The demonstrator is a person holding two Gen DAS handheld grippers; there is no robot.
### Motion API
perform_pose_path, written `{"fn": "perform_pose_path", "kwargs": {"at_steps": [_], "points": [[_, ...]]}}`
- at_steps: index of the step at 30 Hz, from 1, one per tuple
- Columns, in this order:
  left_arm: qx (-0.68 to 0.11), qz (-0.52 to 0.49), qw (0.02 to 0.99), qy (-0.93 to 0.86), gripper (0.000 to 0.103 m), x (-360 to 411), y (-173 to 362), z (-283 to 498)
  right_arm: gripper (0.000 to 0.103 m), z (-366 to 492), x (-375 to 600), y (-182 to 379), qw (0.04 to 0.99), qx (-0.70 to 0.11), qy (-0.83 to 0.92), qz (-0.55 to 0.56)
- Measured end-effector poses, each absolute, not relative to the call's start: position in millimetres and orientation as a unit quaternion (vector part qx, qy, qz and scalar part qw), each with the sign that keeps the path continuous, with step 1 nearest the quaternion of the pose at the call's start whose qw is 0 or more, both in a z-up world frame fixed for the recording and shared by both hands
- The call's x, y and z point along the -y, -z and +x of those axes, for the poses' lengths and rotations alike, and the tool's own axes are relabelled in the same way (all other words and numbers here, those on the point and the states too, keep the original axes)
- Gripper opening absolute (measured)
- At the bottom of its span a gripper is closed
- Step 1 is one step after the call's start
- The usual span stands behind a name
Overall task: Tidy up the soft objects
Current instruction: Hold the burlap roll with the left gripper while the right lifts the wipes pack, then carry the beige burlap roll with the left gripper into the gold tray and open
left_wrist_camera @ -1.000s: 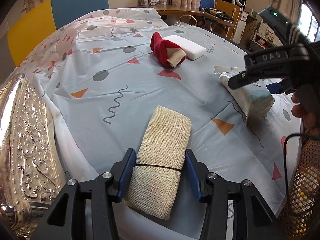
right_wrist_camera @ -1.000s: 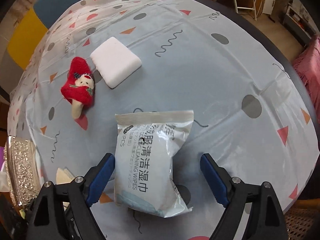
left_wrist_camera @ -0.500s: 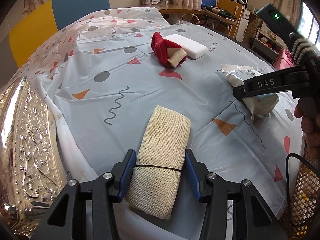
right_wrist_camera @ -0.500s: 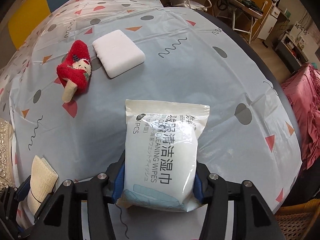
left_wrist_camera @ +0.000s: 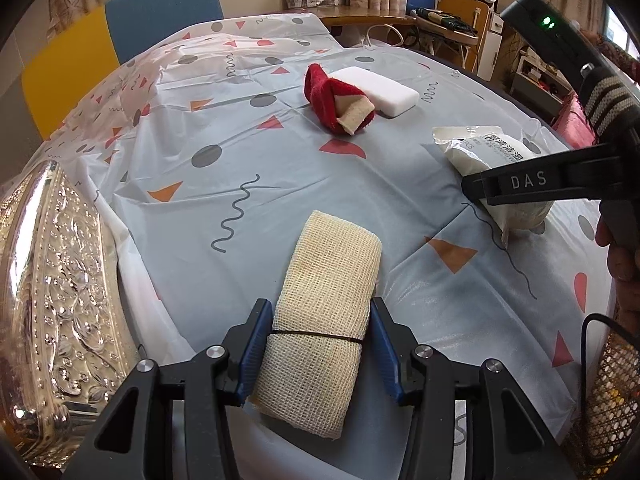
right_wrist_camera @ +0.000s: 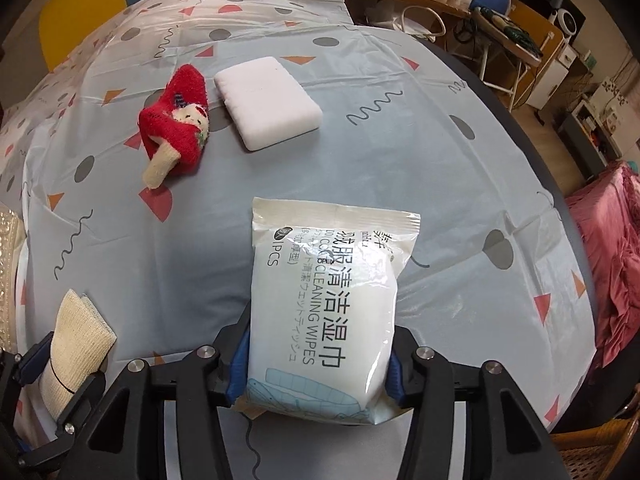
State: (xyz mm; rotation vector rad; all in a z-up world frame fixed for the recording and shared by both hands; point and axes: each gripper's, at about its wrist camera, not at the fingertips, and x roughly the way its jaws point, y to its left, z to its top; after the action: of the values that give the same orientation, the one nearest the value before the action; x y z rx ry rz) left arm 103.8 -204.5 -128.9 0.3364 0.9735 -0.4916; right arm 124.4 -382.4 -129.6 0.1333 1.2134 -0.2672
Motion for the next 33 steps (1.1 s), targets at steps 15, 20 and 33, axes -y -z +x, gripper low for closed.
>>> {"fn": "perform_pose_path", "kwargs": {"at_steps": [15,20,33], "points": [[-0.47,0.176,0.837,0.219,0.048,209.0,127.5,104.9,0.053,124.3,379.3,130.2,0.817,-0.564,0.119,0.025],[-0.474,0.172,0.835,0.219,0.048,209.1,127.5,108.4,0.053,124.3,380.1,130.4,0.818,-0.562,0.116,0.022],[-0.474,0.138,0.841,0.222,0.047,205.4,121.1,118.4,0.053,121.8,367.2,131.5,0.829,-0.547,0.11,-0.021]]}}
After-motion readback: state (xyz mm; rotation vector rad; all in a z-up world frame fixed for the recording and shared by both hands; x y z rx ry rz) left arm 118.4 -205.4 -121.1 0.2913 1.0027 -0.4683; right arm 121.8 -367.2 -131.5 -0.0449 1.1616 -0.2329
